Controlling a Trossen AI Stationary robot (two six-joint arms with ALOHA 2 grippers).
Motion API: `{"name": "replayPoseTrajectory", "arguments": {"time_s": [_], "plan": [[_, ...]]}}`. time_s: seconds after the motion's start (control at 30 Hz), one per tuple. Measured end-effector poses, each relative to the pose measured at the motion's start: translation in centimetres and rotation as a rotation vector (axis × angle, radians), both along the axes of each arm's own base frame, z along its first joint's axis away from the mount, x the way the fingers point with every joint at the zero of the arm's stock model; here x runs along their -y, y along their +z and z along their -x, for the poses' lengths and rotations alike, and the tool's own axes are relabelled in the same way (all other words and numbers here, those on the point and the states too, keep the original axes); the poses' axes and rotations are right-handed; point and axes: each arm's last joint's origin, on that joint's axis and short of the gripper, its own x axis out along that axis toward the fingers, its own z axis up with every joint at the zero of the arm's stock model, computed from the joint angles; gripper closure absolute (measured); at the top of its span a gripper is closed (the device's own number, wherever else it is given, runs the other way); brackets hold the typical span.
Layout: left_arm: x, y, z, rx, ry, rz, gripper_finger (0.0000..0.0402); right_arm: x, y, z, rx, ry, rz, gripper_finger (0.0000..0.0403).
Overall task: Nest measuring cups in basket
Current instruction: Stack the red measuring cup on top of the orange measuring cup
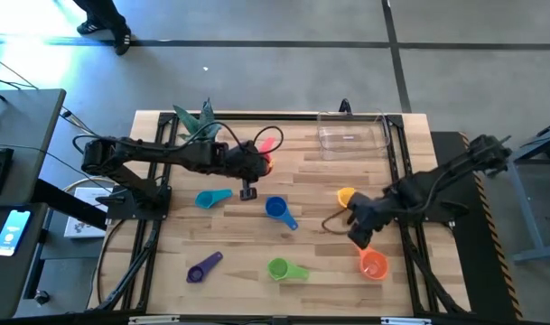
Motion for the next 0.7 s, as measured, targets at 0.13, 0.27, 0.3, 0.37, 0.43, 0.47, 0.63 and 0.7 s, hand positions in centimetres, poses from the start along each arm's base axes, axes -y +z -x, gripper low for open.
{"name": "replayPoseTrajectory", "arguments": {"time_s": [0.13,0.27,0.3,0.37,0.43,0.47,0.63,0.7], "plan": [[0.2,0.0,0.0,-0.002,-0.013,-0.005,0.0385,-1.8,-0.5,0.6,-0.049,0.012,-0.019,0.0219],[0.6,0.0,-0.1,0.004,-0.01,0.006,0.0385,-3.2,-1.0,1.7,-0.117,0.033,-0.001,0.0219],[0.7,0.0,-0.1,0.006,-0.009,0.01,0.0385,-3.4,-1.1,2.0,-0.136,0.043,0.01,0.0219],[0.9,0.0,-0.1,0.009,-0.003,0.022,0.0385,-3.8,-1.3,2.7,-0.175,0.062,0.036,0.0219],[1.2,0.0,-0.1,0.014,0.008,0.038,0.0385,-4.1,-1.5,3.3,-0.207,0.076,0.058,0.0219],[1.3,0.0,-0.1,0.017,0.017,0.049,0.0385,-4.2,-1.5,3.6,-0.215,0.083,0.064,0.0219],[1.9,0.0,-0.2,0.027,0.04,0.082,0.0385,-5.0,-1.7,4.4,-0.207,0.13,0.104,0.0219],[1.9,0.0,-0.2,0.03,0.053,0.089,0.0385,-5.2,-1.9,4.6,-0.206,0.143,0.142,0.0219]]}}
